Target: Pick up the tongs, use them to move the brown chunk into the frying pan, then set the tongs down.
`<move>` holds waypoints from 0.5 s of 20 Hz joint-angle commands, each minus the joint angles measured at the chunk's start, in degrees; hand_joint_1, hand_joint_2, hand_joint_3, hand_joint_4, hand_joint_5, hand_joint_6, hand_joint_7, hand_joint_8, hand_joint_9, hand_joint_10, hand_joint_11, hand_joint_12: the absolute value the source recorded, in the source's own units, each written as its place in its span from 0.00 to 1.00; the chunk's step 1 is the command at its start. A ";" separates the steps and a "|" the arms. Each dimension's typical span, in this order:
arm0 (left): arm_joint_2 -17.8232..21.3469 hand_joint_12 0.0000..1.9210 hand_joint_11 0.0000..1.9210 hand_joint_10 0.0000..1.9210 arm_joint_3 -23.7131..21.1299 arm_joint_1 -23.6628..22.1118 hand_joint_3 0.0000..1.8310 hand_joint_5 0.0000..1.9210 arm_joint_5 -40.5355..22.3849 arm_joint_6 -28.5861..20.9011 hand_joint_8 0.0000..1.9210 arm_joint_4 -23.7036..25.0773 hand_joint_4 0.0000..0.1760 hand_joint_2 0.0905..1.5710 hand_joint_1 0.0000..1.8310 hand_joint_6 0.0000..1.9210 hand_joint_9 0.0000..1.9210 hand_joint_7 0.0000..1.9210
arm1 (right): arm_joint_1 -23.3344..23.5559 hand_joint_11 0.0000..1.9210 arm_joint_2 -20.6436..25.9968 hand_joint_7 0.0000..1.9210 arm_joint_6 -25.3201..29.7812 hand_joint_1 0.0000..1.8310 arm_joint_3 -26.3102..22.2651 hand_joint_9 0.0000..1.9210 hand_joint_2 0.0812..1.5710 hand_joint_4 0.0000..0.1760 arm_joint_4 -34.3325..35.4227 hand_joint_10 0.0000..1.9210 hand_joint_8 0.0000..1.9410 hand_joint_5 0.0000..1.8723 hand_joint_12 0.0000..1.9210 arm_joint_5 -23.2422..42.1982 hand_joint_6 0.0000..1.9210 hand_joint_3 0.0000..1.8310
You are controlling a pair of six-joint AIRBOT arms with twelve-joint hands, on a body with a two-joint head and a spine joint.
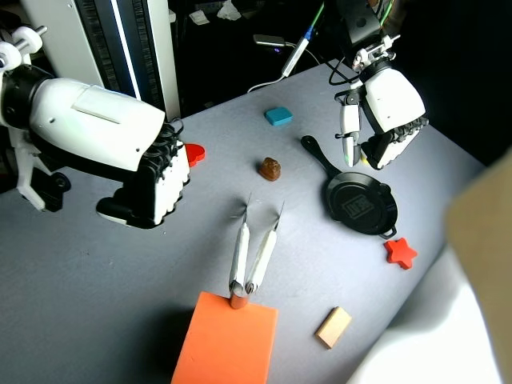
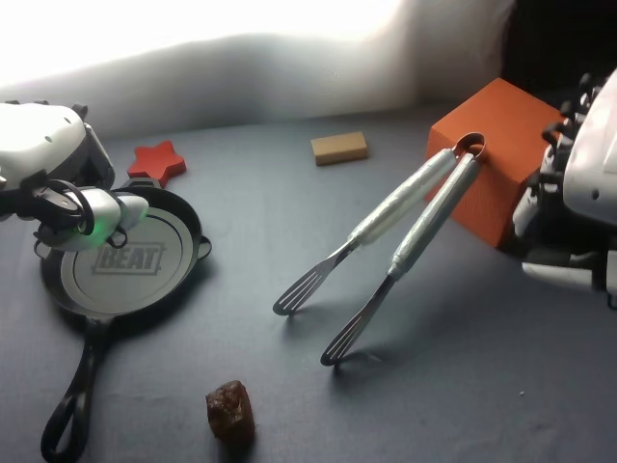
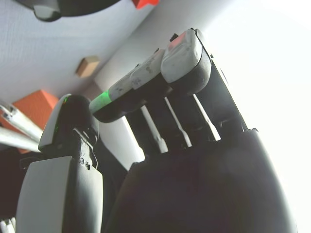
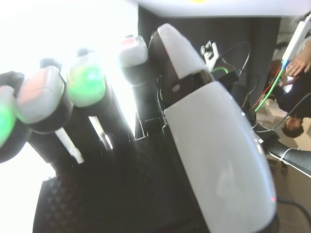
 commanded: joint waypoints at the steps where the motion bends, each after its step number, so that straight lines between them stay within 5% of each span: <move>1: 0.39 0.33 0.00 0.07 0.31 -0.81 0.11 0.04 -3.60 -0.01 0.03 2.98 0.46 0.72 0.06 0.05 0.05 0.07 | 0.69 0.00 0.17 0.15 -0.40 0.15 -0.01 0.14 0.70 0.00 1.02 0.09 0.03 0.14 0.47 3.81 0.07 0.08; 3: 0.38 0.32 0.00 0.02 0.24 -0.84 0.02 0.07 -3.60 0.00 0.00 3.30 0.45 0.78 0.06 0.01 0.07 0.08 | 1.21 0.00 0.03 0.16 -0.49 0.17 -0.01 0.17 0.74 0.00 1.02 0.02 0.00 0.16 0.49 3.80 0.02 0.01; 8: 0.38 0.27 0.00 0.00 0.04 -0.61 0.00 0.07 -3.61 -0.04 0.00 3.51 0.35 0.79 0.08 0.01 0.07 0.08 | 2.01 0.00 -0.01 0.15 -0.07 0.17 0.06 0.17 0.73 0.00 -3.14 0.00 0.00 0.16 0.49 4.06 0.00 0.00; 10: 0.40 0.24 0.00 0.00 0.22 -0.01 0.00 0.07 -3.62 -1.79 0.00 5.91 0.35 0.80 0.07 0.00 0.06 0.06 | 3.38 0.00 -0.64 0.14 9.82 0.21 0.97 0.16 0.69 0.00 -11.29 0.00 0.00 0.15 0.47 4.07 0.00 0.00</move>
